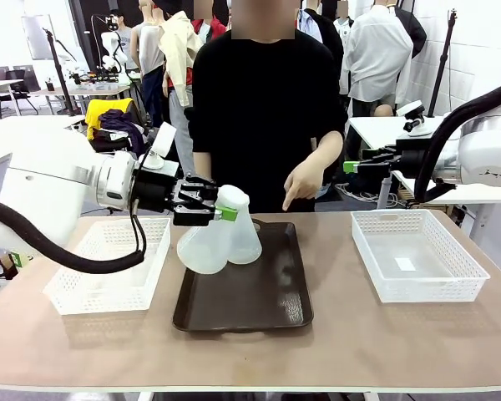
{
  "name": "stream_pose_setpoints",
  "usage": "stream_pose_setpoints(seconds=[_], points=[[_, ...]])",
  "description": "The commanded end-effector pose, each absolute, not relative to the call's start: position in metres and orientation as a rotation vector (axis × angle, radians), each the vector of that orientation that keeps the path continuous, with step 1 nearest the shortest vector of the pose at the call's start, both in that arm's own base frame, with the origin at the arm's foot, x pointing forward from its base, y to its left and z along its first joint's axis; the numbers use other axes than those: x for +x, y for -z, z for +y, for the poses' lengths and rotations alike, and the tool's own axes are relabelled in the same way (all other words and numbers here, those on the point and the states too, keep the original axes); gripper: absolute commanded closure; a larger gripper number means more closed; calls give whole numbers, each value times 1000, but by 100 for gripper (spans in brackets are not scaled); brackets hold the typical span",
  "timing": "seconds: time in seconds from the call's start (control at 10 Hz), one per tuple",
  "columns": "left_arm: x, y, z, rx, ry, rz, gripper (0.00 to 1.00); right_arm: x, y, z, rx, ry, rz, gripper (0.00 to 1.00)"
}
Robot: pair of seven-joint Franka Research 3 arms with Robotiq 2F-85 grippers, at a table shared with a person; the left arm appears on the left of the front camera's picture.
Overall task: Prepare the laboratory tools.
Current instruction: Place the picked Big flask upright in the Handle tray as directed by the person.
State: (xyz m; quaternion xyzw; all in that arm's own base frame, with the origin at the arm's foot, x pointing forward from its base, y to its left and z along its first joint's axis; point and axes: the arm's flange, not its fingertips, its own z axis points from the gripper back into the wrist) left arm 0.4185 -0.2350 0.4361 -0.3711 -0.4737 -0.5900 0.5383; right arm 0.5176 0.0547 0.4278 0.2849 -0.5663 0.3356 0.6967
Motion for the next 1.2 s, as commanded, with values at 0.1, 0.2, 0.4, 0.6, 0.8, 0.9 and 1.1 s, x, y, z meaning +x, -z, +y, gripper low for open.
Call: stream_pose_setpoints(seconds=[0.1,0.2,0.4,0.6,0.8,0.9,1.1], points=[[425,-420,-239,-1033,1298,-1291,100,517,-429,55,636,-745,-1248,0],[429,-415,-243,-1096,1273,-1262,100,517,-429,55,636,-745,-1248,0],[438,-398,-252,-1115,1261,-1218,100,517,-429,55,636,-745,-1248,0],[442,-379,-258,-1125,1277,-1180,100,517,-429,55,636,-745,-1248,0],[451,-357,-258,-1207,1248,-1159,100,517,-429,55,636,-745,-1248,0],[455,-346,-259,-1252,1215,-1158,100,517,-429,55,636,-745,-1248,0],[463,-330,-257,-1350,1158,-1195,100,517,-429,55,636,-745,-1248,0]])
